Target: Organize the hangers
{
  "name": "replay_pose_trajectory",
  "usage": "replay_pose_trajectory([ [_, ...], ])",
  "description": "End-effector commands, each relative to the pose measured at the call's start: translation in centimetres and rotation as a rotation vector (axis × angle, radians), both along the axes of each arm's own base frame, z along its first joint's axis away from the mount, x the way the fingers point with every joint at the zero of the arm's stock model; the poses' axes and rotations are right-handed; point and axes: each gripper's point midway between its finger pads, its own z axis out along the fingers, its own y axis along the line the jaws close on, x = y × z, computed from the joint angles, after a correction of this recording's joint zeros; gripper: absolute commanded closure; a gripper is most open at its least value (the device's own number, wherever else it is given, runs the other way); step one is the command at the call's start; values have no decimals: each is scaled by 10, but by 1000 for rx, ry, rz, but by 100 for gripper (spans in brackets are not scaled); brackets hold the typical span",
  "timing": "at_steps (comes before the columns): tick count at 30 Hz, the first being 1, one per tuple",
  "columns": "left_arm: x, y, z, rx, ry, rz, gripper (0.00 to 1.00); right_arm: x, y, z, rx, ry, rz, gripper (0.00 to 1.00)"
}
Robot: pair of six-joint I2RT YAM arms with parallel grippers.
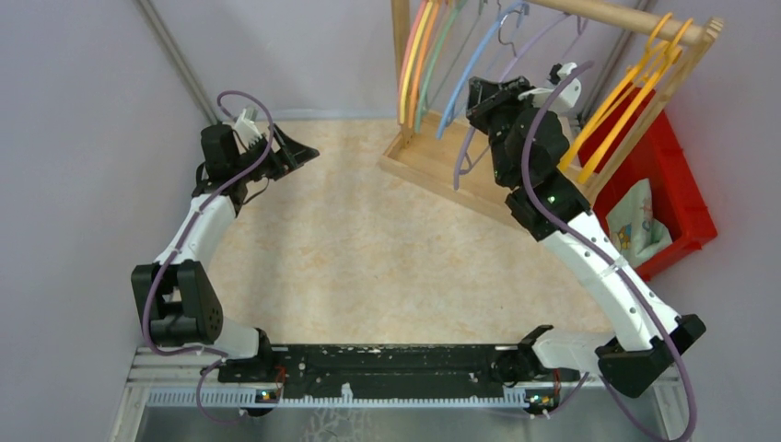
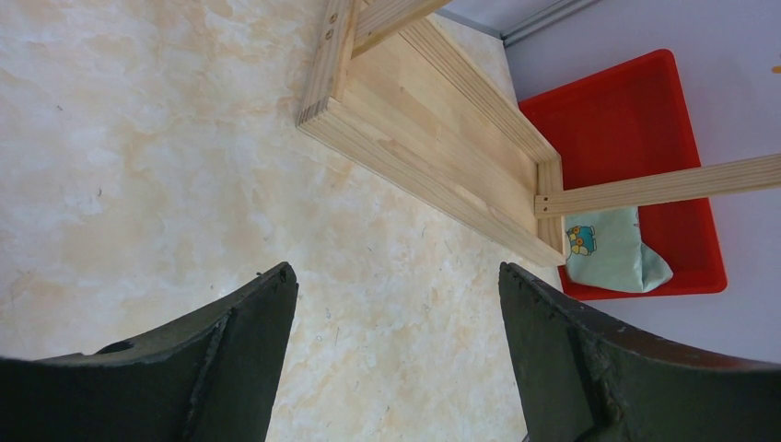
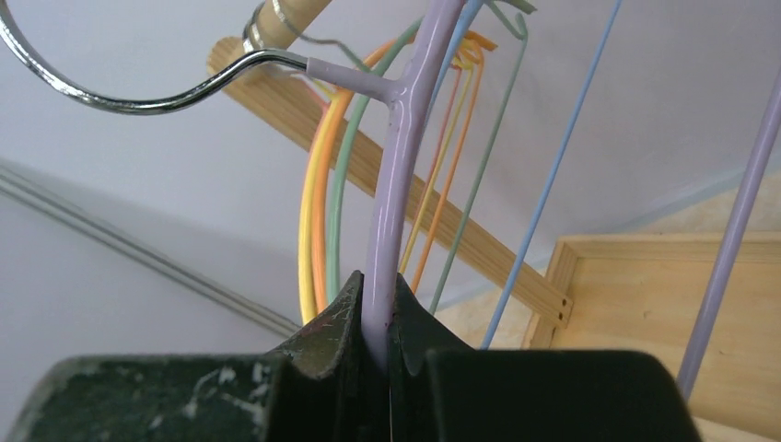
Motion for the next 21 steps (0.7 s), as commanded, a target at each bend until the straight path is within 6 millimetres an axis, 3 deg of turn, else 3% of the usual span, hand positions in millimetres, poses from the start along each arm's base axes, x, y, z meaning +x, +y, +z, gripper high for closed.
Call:
replay_pose_trajectory([
  [1,2,-2,15,8,-49,-20,15,10,-24,50,154,-133,4,100],
  [15,4,2,11,29,-43,0,15,52,-46,43,252,-168,51,100],
  [21,6,4,10,42,-42,13,15,80,-65,21,292,-104,42,100],
])
